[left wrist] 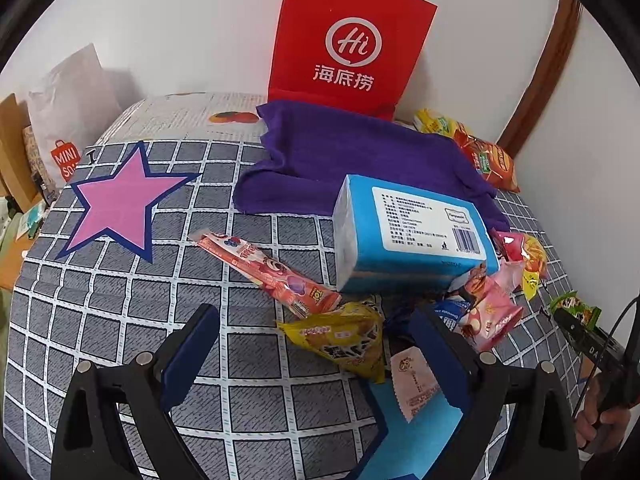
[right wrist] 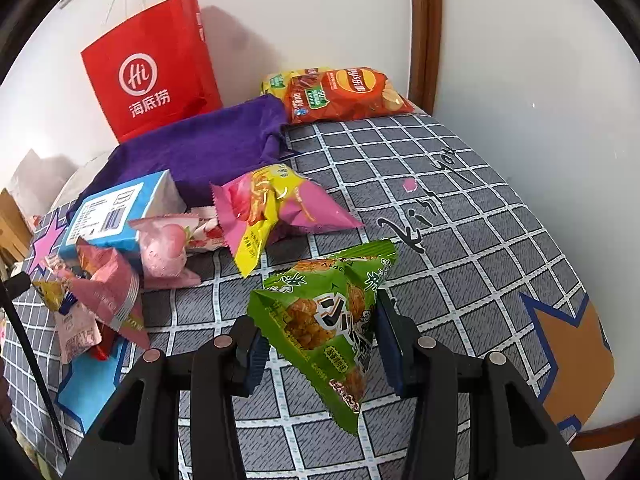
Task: Organize snacks
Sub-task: 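Carry both packets over the purple towel with both tools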
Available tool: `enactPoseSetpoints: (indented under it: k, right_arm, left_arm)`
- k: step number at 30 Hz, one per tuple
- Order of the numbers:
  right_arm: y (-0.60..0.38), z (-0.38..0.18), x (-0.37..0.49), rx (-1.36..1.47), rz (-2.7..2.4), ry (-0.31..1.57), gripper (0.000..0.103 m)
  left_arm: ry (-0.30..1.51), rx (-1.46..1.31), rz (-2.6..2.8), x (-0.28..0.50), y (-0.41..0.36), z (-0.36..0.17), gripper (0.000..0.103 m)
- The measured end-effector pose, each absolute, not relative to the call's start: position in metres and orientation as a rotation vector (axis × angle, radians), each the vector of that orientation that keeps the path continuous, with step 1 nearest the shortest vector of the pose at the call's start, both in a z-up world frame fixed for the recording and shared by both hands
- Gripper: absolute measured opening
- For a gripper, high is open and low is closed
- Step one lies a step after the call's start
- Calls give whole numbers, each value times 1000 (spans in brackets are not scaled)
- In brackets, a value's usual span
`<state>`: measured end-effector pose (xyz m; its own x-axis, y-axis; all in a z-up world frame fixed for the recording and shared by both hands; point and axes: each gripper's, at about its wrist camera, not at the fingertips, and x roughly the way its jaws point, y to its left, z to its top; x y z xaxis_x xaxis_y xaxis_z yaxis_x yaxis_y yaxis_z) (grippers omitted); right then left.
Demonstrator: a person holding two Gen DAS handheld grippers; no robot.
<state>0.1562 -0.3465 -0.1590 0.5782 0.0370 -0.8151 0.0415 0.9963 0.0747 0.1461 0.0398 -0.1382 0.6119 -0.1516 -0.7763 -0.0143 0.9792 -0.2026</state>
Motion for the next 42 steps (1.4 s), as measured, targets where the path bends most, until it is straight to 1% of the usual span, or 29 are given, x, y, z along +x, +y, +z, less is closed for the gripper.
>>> enactPoseSetpoints:
  k: [6,13,16,19,23,26,30,35,42]
  right_arm:
    - [-343,-160,154,82,5,955,47]
    - [-340,-157,153,73,11,947,47]
    - [-340,-153,155,74,10,939,47]
    - [-339,-150,156,76,11,935,47]
    - [-336,-146,156,67,12,931,47]
    - [-334,-143,155,65,10,929,47]
    - [-331,-135,152,64,14,915,47]
    - [-324,-120,147,60,27,888,47]
    - [-311,-94,147,49,34,857,47]
  left_arm:
    - [956,-145,-77,152,28,-153,97]
    - [1013,-151,-64,166,28,-175,96]
    - [1022,-147,-68,170,27,-181,93]
    - [1037,-144,-75,174,25,-186,85]
    - [1043,-174,-111,175,24,-190,70]
    - [1036,-165,-122,172,24,-188,64]
    - [1020,-163,-124,165,27,-180,61]
    - [985,-179,-116,153,38,-162,61]
    - [912,-152,-82,144,51,-120,61]
